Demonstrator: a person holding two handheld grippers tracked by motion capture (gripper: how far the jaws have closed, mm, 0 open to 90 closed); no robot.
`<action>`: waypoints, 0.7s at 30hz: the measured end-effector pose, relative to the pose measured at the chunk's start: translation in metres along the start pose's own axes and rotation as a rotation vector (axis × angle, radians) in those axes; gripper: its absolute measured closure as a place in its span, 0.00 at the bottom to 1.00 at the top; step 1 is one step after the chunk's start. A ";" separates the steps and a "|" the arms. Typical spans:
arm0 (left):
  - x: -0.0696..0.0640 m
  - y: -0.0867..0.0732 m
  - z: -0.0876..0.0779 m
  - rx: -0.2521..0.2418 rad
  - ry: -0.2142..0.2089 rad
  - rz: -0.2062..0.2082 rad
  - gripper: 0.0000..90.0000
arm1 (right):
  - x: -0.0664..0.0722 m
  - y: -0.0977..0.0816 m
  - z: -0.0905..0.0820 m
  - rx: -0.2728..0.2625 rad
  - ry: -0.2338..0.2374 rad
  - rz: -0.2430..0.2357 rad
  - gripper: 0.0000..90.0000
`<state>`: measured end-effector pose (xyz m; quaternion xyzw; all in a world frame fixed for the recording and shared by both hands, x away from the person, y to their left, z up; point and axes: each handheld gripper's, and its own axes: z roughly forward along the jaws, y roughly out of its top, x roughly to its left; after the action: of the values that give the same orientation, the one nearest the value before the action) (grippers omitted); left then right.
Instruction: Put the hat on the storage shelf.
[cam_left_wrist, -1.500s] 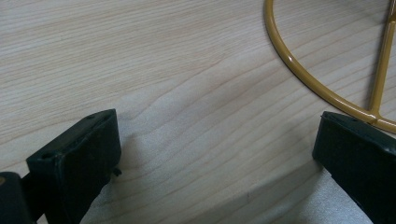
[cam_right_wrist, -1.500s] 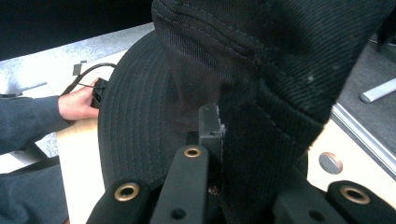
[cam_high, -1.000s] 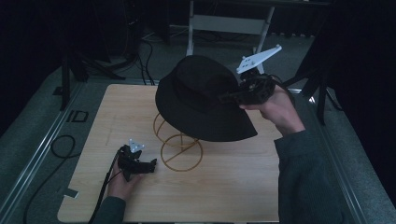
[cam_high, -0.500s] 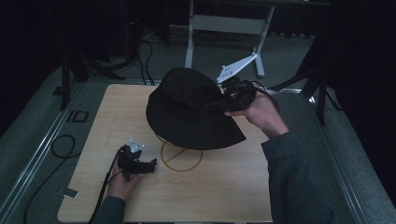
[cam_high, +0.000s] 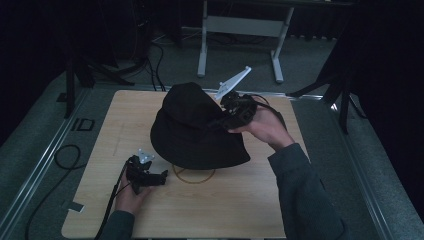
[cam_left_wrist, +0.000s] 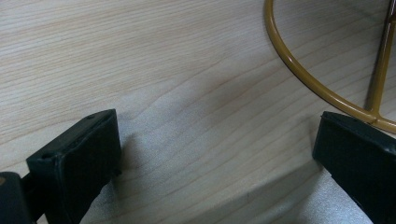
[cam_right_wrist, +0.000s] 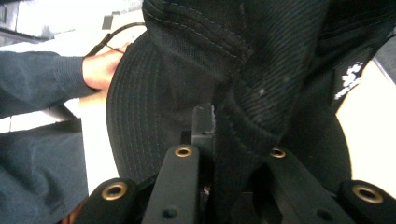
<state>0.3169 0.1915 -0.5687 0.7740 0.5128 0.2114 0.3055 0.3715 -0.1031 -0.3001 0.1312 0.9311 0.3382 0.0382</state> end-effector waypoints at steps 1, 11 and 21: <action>0.000 0.000 0.000 0.000 0.000 0.000 0.01 | 0.000 0.000 0.003 0.010 -0.002 -0.003 0.89; 0.000 0.000 0.000 0.000 0.001 -0.001 0.01 | -0.006 0.002 0.020 0.036 -0.062 0.073 0.57; 0.000 0.000 0.000 0.001 0.001 0.002 0.01 | -0.005 0.000 0.021 0.075 -0.091 0.134 0.21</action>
<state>0.3169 0.1917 -0.5686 0.7746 0.5122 0.2118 0.3045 0.3798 -0.0913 -0.3159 0.2098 0.9295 0.2988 0.0528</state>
